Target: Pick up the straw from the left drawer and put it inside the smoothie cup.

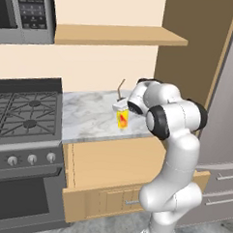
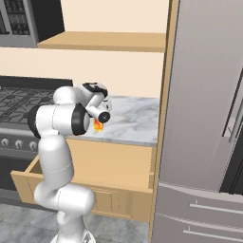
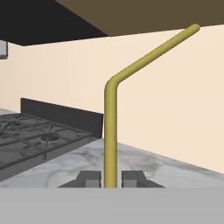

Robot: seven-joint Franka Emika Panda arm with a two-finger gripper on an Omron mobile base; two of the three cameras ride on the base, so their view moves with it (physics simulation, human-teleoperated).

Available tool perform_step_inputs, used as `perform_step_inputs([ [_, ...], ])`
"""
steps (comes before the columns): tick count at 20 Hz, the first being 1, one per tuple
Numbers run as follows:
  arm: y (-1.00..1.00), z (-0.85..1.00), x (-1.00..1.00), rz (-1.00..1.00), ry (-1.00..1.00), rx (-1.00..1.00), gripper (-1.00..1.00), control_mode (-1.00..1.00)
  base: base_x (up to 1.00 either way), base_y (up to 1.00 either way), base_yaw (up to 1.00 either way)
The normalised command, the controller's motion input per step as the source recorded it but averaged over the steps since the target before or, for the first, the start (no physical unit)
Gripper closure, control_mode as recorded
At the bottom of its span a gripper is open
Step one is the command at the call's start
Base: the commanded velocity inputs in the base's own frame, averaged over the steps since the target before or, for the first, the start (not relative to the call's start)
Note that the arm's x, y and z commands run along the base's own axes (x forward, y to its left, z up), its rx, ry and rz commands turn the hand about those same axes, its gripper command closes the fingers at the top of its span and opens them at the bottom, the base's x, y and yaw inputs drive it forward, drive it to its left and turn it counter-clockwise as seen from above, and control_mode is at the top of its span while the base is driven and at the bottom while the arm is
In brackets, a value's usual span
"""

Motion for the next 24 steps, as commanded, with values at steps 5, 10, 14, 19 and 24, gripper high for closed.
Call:
perform_step_inputs([
  [5, -0.04, 0.00, 0.01, 0.00, 0.00, 0.01, 1.00, -1.00, 0.00, 0.00, 0.00],
  [10, -0.01, 0.00, -0.07, 0.00, 0.00, 0.00, 1.00, -1.00, 0.00, 0.00, 0.00],
  [14, -0.02, 0.00, -0.17, 0.00, 0.00, 0.00, 1.00, -1.00, 0.00, 0.00, 0.00],
  [19, -0.01, 0.03, -0.16, 0.00, 0.00, 0.00, 1.00, -1.00, 0.00, 0.00, 0.00],
  [24, 0.00, 0.02, 0.04, 0.00, 0.00, 0.00, 1.00, -1.00, 0.00, 0.00, 0.00],
])
